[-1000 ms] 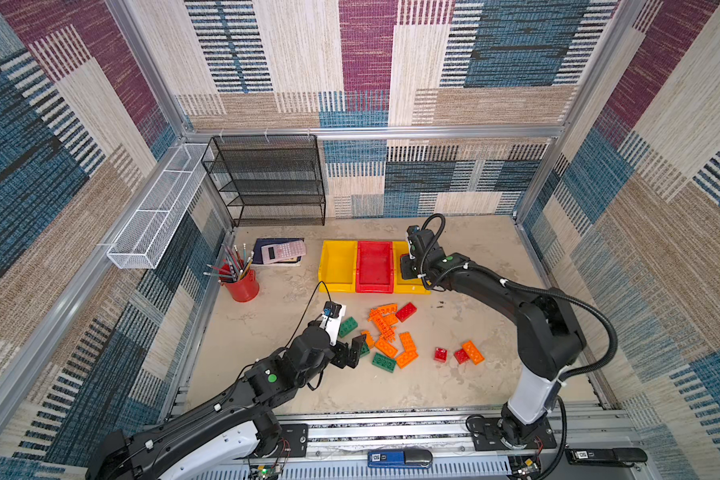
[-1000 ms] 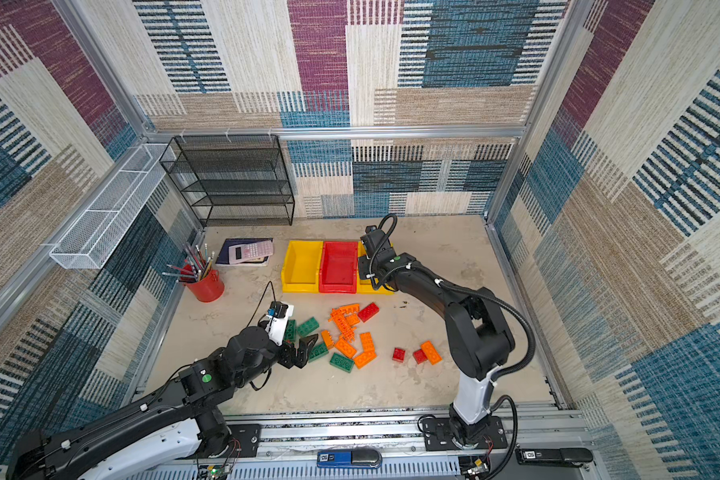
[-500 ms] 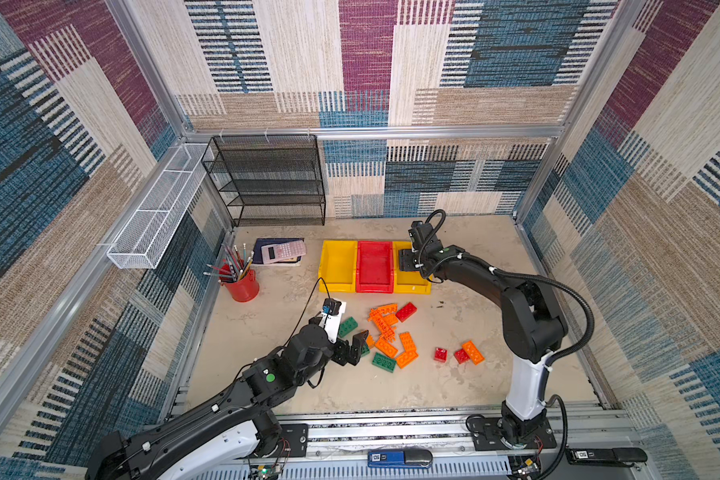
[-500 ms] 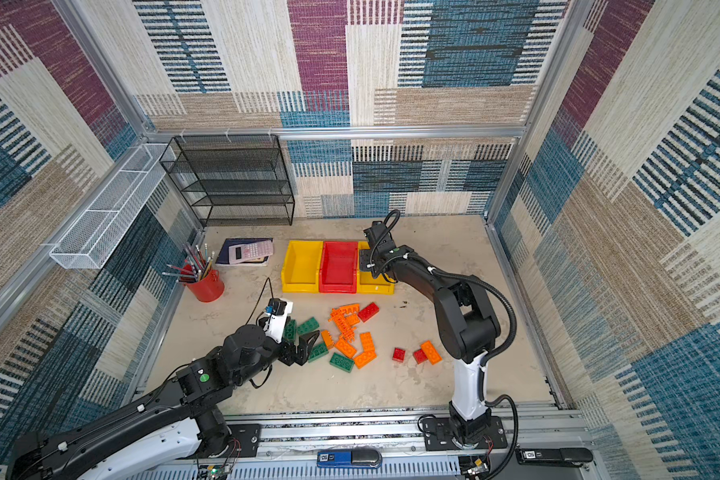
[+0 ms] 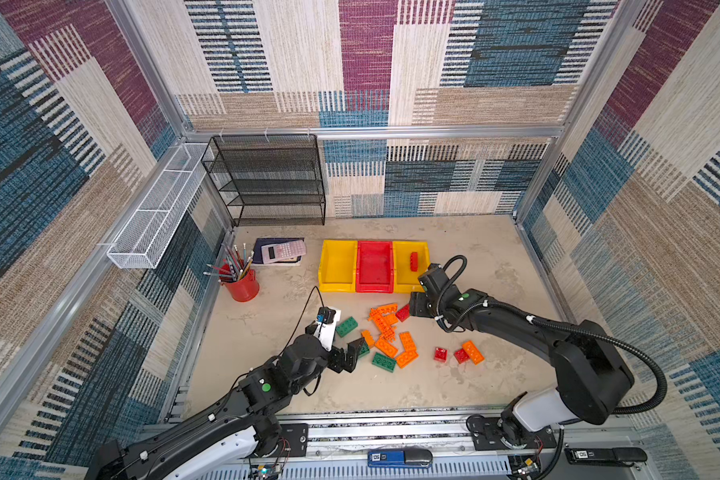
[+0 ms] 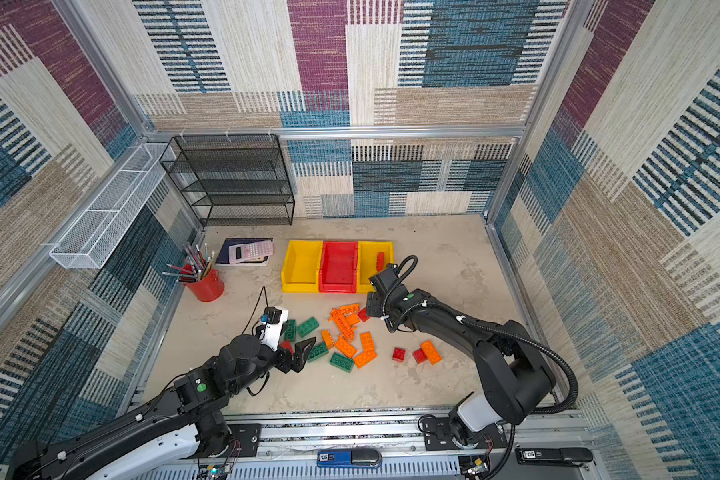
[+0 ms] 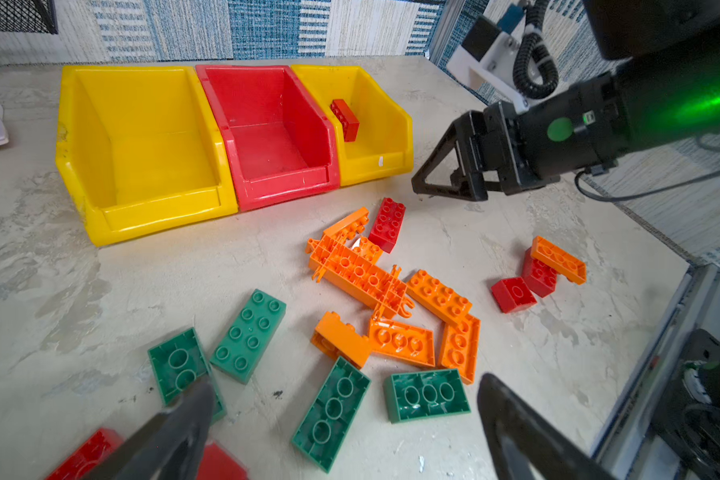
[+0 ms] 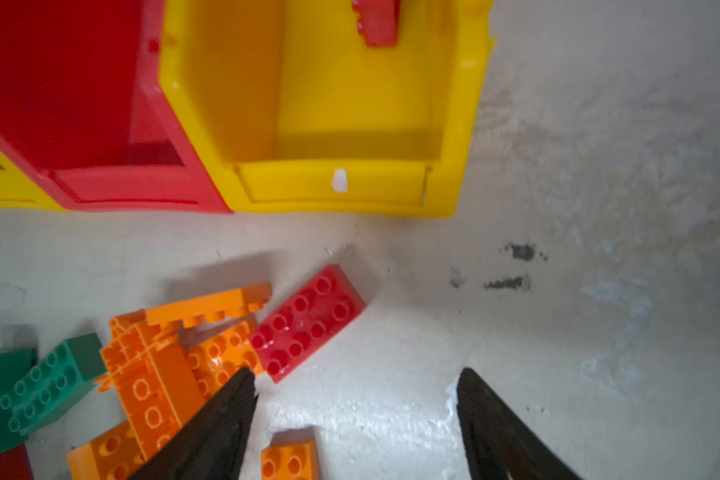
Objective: Sort the legos into containers by color
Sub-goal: 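Return the right gripper and grasp the second red 2x4 brick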
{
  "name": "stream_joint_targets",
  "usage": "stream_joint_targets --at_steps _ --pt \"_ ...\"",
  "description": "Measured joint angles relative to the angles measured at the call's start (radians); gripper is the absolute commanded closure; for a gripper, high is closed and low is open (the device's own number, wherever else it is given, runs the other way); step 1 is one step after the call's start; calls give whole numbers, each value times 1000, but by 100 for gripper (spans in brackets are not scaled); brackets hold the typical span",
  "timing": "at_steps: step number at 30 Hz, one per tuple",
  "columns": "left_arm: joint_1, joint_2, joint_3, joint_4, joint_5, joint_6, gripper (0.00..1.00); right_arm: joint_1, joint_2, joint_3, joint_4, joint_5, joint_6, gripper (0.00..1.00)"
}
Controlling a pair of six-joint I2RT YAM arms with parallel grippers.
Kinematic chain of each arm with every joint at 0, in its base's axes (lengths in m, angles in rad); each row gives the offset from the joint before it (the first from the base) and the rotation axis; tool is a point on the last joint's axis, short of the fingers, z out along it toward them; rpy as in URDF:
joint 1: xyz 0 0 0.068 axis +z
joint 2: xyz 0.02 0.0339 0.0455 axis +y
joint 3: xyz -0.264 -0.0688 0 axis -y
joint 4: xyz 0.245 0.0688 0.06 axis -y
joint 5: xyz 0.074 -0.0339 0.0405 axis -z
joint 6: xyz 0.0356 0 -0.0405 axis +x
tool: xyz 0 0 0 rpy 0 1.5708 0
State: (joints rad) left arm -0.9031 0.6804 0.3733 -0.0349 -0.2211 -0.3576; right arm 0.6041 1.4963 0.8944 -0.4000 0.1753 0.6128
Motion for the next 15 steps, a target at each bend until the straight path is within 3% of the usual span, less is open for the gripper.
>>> stream_joint_targets --at_steps 15 --pt "0 -94 -28 -6 25 -10 1 42 126 20 66 -1 174 25"
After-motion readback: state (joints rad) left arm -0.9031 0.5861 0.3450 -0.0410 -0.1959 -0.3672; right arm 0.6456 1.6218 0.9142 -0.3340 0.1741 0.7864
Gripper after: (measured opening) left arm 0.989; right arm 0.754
